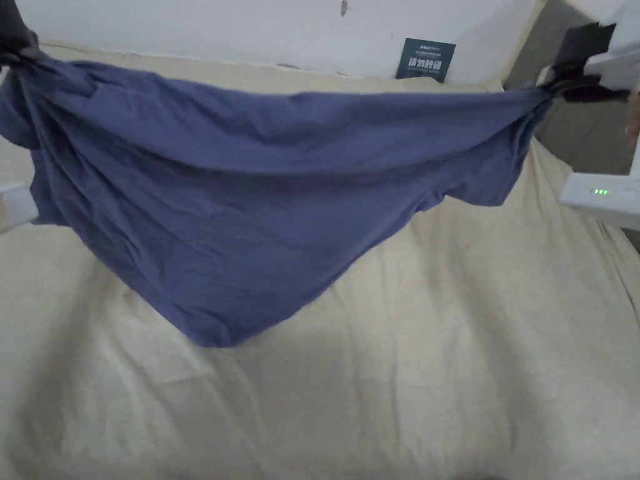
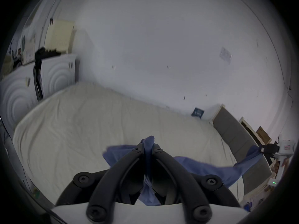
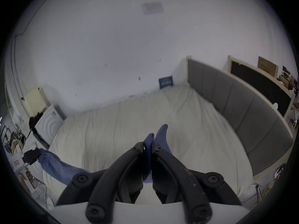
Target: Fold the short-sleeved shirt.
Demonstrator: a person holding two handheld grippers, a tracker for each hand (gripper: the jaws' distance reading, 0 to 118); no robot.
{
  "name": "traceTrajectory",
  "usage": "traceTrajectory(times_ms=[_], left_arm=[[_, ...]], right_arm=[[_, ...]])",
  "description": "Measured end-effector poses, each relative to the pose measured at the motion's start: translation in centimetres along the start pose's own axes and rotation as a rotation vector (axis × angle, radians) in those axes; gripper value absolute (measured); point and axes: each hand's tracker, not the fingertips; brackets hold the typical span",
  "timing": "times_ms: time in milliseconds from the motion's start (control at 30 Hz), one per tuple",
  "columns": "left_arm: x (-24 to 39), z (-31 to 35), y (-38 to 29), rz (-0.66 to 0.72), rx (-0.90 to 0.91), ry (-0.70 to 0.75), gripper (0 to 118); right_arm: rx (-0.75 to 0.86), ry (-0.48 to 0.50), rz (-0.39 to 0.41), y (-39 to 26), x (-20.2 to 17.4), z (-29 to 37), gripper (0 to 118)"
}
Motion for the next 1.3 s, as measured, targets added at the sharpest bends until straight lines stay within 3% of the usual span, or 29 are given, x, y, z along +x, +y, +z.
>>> traceTrajectory(times_ms=[133, 233, 467, 733, 1000, 1200, 1300], left_arm=[[1.2, 0.6, 6.1, 0.016, 0.100, -0.006, 8], [3.5, -0.1, 10.4, -0.052, 0.154, 0.057, 7], [8.2, -4.7, 15.8, -0.113, 0.213, 0.141, 7], [6.4, -9.6, 17.0, -0.114, 0.233, 0.176, 7], [3.9, -12.3, 7.9, -0.126, 0.084, 0.217, 7], [0.0, -12.7, -4.7, -0.133, -0.067, 0.180, 7], [-2.7, -11.5, -11.6, -0.073, -0.213, 0.181, 7]], right_arm=[[0.068, -0.033, -0.022, 3.7, -1.4, 0.9, 11], [0.106, -0.033, -0.018, 6.4, -3.2, 0.6, 11], [0.216, -0.150, 0.121, 11.8, -7.8, -3.0, 11], [0.201, -0.135, 0.114, 14.1, -7.2, -8.3, 11], [0.047, -0.096, 0.082, 7.7, -5.0, -14.3, 11], [-0.101, -0.098, 0.133, -1.7, -1.3, -17.5, 11], [-0.197, -0.099, 0.098, -7.6, 1.6, -17.5, 11]])
